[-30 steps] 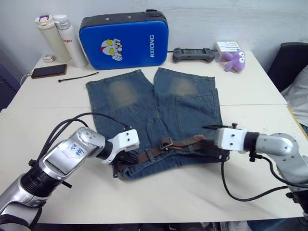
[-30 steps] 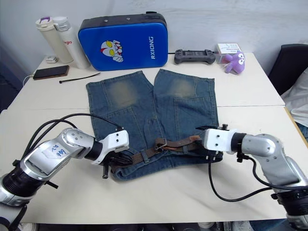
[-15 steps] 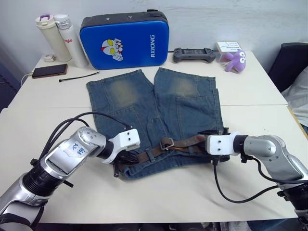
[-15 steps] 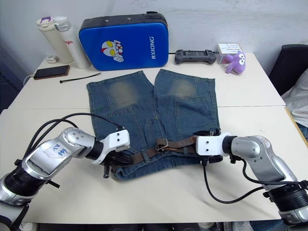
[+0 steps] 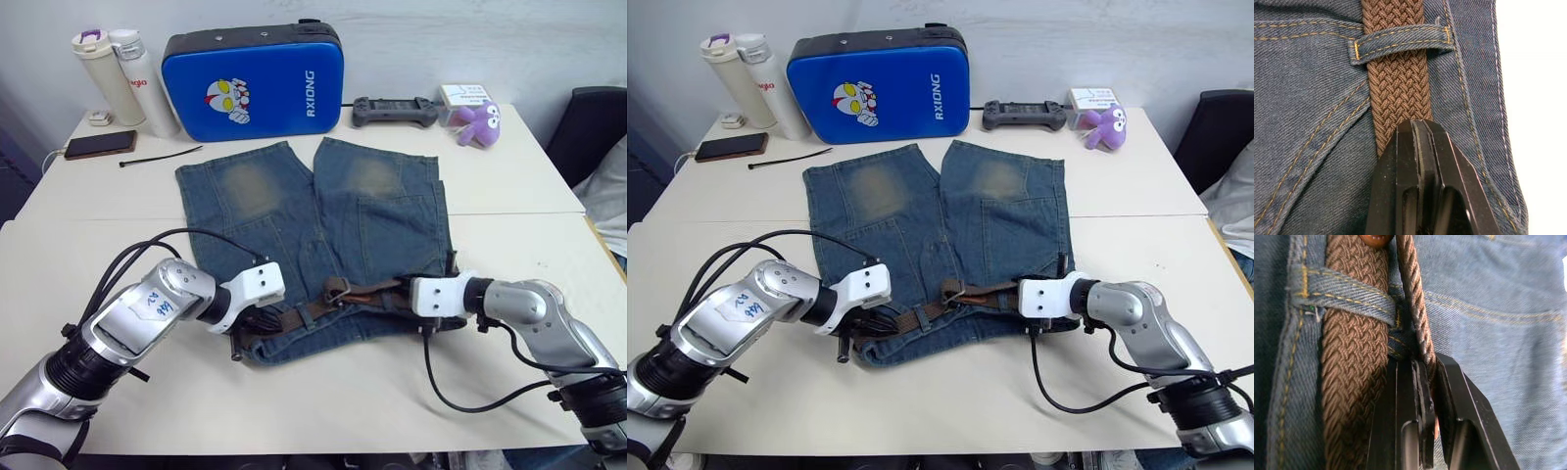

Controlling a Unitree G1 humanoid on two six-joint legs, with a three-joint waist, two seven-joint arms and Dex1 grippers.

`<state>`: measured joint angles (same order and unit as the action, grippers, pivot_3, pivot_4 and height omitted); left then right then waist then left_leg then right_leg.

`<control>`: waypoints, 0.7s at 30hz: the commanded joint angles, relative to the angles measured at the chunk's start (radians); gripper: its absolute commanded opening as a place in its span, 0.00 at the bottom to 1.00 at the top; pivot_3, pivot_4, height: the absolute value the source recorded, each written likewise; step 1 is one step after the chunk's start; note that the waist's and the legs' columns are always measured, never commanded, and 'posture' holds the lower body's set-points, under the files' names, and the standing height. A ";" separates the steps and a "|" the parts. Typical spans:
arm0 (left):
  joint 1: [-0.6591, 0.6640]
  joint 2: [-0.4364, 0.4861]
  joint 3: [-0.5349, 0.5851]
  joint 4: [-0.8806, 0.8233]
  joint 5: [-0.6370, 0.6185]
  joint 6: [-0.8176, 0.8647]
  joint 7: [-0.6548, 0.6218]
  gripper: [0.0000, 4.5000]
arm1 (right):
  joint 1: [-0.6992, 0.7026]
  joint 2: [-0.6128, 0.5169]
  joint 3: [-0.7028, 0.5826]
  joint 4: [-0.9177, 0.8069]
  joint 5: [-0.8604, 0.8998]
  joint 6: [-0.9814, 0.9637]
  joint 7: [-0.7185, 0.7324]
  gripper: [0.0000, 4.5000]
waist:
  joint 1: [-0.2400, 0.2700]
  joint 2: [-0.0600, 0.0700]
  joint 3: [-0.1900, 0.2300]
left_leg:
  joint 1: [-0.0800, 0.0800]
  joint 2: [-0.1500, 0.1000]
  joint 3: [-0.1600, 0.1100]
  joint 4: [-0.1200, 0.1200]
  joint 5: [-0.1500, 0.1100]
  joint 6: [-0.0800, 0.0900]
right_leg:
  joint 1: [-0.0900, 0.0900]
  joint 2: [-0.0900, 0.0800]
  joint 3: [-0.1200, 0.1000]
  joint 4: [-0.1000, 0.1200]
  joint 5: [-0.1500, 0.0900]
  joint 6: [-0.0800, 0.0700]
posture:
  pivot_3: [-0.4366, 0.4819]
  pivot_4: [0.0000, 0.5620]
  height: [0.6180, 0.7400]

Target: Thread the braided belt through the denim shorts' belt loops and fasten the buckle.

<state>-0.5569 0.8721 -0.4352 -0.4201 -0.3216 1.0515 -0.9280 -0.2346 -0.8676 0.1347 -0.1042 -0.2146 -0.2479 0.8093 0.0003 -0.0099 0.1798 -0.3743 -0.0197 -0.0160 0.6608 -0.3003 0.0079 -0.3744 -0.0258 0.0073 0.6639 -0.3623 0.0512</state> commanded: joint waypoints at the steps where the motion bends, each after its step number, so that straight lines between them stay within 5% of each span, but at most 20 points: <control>1: 0.014 0.009 -0.024 0.013 0.027 0.001 0.007 0.00 | 0.052 -0.066 -0.115 -0.022 -0.005 -0.114 -0.055 0.02 | -0.001 0.000 0.000 | 0.000 0.000 0.000 0.000 0.000 0.000 | 0.000 0.000 0.000 0.000 0.000 0.000 | 0.48 0.27 1.00; 11: -0.013 0.010 -0.049 0.036 0.038 -0.023 -0.019 0.00 | 0.156 -0.135 -0.119 0.145 -0.166 -0.226 -0.178 0.02 | 0.001 0.000 0.000 | 0.000 0.000 0.000 0.000 0.000 0.000 | 0.001 0.000 0.000 0.000 0.000 0.000 | 0.48 0.27 1.00; 21: 0.013 0.106 -0.027 0.047 0.047 -0.050 -0.059 0.00 | 0.165 -0.156 -0.067 0.282 -0.243 -0.285 -0.263 0.02 | 0.005 0.000 0.000 | 0.001 0.000 0.000 0.000 0.000 0.000 | 0.002 0.000 0.000 -0.001 0.000 0.000 | 0.48 0.27 1.00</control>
<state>-0.5693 0.9435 -0.4519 -0.3936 -0.3112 0.9940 -0.9787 -0.0953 -0.9813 0.0753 0.0833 -0.4114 -0.5640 0.5397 0.0052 -0.0104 0.1796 -0.3724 -0.0201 -0.0161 0.6609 -0.3003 0.0080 -0.3710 -0.0260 0.0072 0.6623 -0.3624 0.0514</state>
